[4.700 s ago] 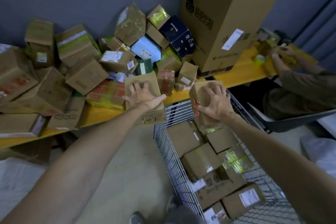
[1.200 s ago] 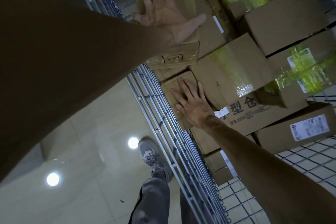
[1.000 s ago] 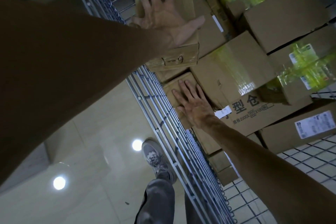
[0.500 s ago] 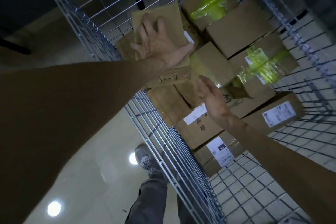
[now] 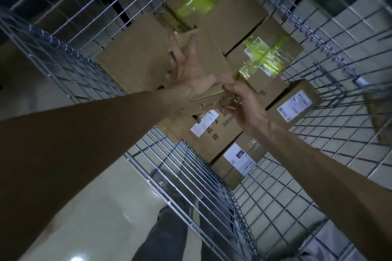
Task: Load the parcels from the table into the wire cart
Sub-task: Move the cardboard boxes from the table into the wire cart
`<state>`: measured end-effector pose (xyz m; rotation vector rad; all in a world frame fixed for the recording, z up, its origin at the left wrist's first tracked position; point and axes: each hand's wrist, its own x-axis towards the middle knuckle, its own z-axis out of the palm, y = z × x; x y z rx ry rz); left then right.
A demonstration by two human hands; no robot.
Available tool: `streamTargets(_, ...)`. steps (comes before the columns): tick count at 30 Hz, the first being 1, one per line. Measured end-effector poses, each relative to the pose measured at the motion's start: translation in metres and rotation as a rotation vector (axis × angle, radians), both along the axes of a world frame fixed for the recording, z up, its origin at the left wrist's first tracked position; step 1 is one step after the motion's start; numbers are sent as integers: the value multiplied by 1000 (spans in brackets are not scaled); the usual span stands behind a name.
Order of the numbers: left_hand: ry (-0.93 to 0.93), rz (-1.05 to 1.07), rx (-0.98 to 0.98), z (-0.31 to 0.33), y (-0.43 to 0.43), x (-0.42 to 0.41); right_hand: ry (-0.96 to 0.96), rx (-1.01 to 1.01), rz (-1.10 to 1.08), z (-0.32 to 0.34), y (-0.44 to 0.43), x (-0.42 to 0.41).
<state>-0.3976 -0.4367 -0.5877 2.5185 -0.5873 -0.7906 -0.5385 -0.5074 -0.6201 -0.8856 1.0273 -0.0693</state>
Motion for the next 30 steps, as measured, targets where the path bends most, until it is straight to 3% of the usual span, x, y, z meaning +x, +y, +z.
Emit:
streamTargets(5, 51, 14, -58, -13, -5, 17, -6, 38, -43, -5, -19, -36)
streamTargets(7, 164, -4, -68, -15, -10, 30, -7, 91, -99, -7, -33, -59)
streamTargets(10, 333, -78, -32, -13, -11, 28, 41, 117, 12, -12, -47, -94)
streamTargets(13, 394, -282, 59, -17, 0, 2, 96, 137, 113, -16, -49, -119)
streamTargets(16, 464, -333, 91, -36, 17, -19, 170, 134, 242, -31, -39, -137)
streamTargets(23, 591, -369, 161, -74, 58, -47, 270, 244, 319, -63, -14, -166)
streamTargets(30, 573, -417, 290, -107, 77, -58, 350, 147, 324, -103, 29, -162)
